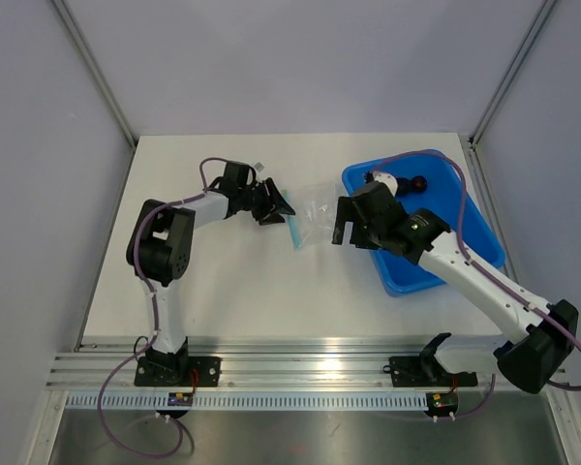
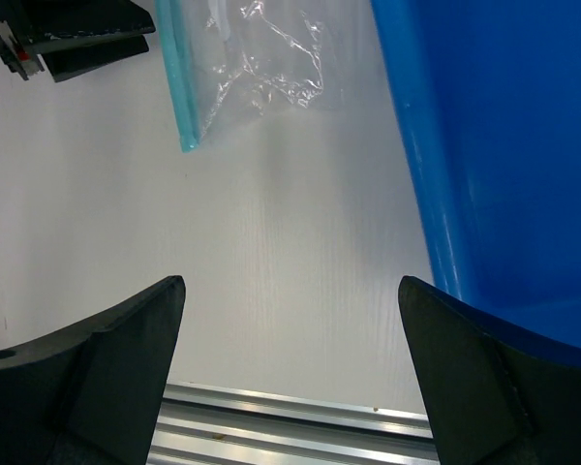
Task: Place the food in the zip-top bag and seal the zipper
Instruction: Pick up the zipper food storage bag at the center of the board.
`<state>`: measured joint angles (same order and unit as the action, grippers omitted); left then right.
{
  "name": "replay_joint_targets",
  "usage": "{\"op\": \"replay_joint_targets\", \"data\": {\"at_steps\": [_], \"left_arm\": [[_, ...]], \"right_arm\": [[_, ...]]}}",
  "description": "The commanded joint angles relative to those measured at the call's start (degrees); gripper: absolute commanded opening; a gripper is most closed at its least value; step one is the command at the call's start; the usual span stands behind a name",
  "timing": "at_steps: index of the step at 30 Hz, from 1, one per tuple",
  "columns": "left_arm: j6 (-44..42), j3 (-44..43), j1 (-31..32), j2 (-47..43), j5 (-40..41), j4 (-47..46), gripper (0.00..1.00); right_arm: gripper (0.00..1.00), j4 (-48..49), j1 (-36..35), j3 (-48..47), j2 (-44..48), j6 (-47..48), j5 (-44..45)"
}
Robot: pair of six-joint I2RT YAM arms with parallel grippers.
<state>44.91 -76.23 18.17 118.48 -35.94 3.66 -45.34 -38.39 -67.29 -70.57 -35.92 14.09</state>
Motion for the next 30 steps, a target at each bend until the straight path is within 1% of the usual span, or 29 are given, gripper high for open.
{"op": "replay_joint_targets", "data": {"at_steps": [1, 2, 3, 4, 5, 6, 7, 8, 9, 10, 11, 12, 13, 15, 16, 17, 22, 28, 30], "left_arm": [[-0.61, 3.0, -2.61, -10.27, 2.98, -2.08, 0.52], [-1.39, 3.54, -3.4, -11.67, 3.33, 0.71, 0.52], [-2.1, 3.8, -5.5, -13.43, 4.38, 2.73, 0.52], [-2.89, 3.89, -6.56, -16.75, 5.44, 5.1, 0.52], [-4.37, 3.98, -9.01, -18.7, 7.88, 10.26, 0.53], [-5.0, 4.15, -10.34, -20.46, 8.95, 12.49, 0.53], [-5.79, 4.59, -11.74, -23.87, 9.92, 16.43, 0.54], [-6.14, 4.94, -14.54, -25.47, 11.32, 18.21, 0.54], [-6.58, 5.29, -15.96, -26.97, 11.77, 19.62, 0.6], [-7.54, 5.73, -17.19, -29.85, 12.64, 23.02, 0.63], [-8.07, 6.09, -18.08, -31.01, 14.04, 24.28, 0.64], [-8.77, 6.44, -19.83, -32.24, 14.58, 25.33, 0.67], [-9.91, 7.4, -20.28, -33.47, 14.93, 27.08, 0.68], [-10.8, 8.63, -20.63, -36.29, 15.73, 27.98, 0.71], [-11.5, 9.16, -20.72, -36.99, 15.9, 28.59, 0.75], [-11.68, 10.21, -20.72, -37.7, 16.17, 28.68, 0.75], [-12.12, 13.11, -20.81, -39.28, 14.5, 28.42, 0.75], [-13.0, 14.88, -20.81, -39.73, 13.8, 28.33, 0.76], [-13.0, 15.14, -20.81, -39.81, 13.53, 28.24, 0.76]], "right_arm": [[0.99, -1.5, -5.45, -7.05, -5.09, 3.21, 9.01], [0.98, -2.2, -7.03, -10.46, -8.85, 3.92, 10.86], [0.97, -3.42, -9.14, -12.15, -11.06, 4.71, 14.01], [0.95, -3.87, -10.03, -13.99, -15.52, 6.37, 15.34], [0.94, -4.22, -10.65, -17.49, -17.83, 7.17, 16.4], [0.93, -4.58, -11.43, -19.27, -20.29, 8.92, 18.06], [0.9, -4.84, -11.44, -22.77, -25.01, 9.72, 18.69], [0.89, -5.02, -11.7, -24.54, -27.5, 10.51, 19.48], [0.88, -5.19, -11.71, -26.3, -29.87, 11.83, 20.88], [0.88, -5.37, -11.79, -28.14, -34.51, 12.62, 21.42], [0.87, -5.63, -11.79, -32.08, -36.9, 13.24, 21.77], [0.87, -6.07, -11.88, -34.21, -39.19, 14.46, 22.64], [0.87, -6.33, -11.79, -38.23, -43.56, 15.0, 23.17], [0.88, -7.04, -11.79, -42.47, -47.8, 16.75, 23.53], [0.88, -7.04, -11.79, -44.32, -51.48, 17.37, 23.44], [0.88, -7.13, -11.88, -47.73, -53.34, 17.9, 23.79], [0.86, -7.74, -11.71, -56.18, -62.92, 20.71, 28.09], [0.83, -8.1, -11.79, -60.94, -69.87, 22.91, 30.12], [0.81, -8.36, -11.62, -62.35, -71.37, 23.09, 31.43]]}}
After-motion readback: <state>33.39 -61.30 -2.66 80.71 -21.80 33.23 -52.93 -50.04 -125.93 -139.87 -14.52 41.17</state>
